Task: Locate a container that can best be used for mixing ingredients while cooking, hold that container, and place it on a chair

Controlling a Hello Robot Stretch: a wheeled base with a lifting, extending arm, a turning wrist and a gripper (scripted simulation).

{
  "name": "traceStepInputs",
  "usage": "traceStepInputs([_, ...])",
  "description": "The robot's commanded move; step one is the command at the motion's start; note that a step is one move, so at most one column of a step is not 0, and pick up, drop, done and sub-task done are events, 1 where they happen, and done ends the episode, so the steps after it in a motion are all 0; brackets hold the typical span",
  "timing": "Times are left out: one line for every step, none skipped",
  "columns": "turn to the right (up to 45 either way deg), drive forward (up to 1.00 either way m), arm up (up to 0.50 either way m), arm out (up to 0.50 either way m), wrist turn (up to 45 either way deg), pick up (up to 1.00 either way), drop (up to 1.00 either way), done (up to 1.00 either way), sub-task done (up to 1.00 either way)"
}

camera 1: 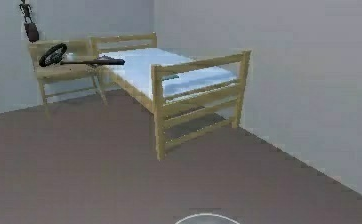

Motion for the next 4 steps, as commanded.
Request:
traceStepInputs([45.0, 0.0, 0.0, 0.0, 0.0, 0.0, 0.0, 0.0, 0.0])
traceStepInputs([33.0, 0.0, 0.0, 0.0, 0.0, 0.0, 0.0, 0.0, 0.0])
traceStepInputs([-45.0, 0.0, 0.0, 0.0, 0.0, 0.0, 0.0, 0.0, 0.0])
traceStepInputs([-45.0, 0.0, 0.0, 0.0, 0.0, 0.0, 0.0, 0.0, 0.0])
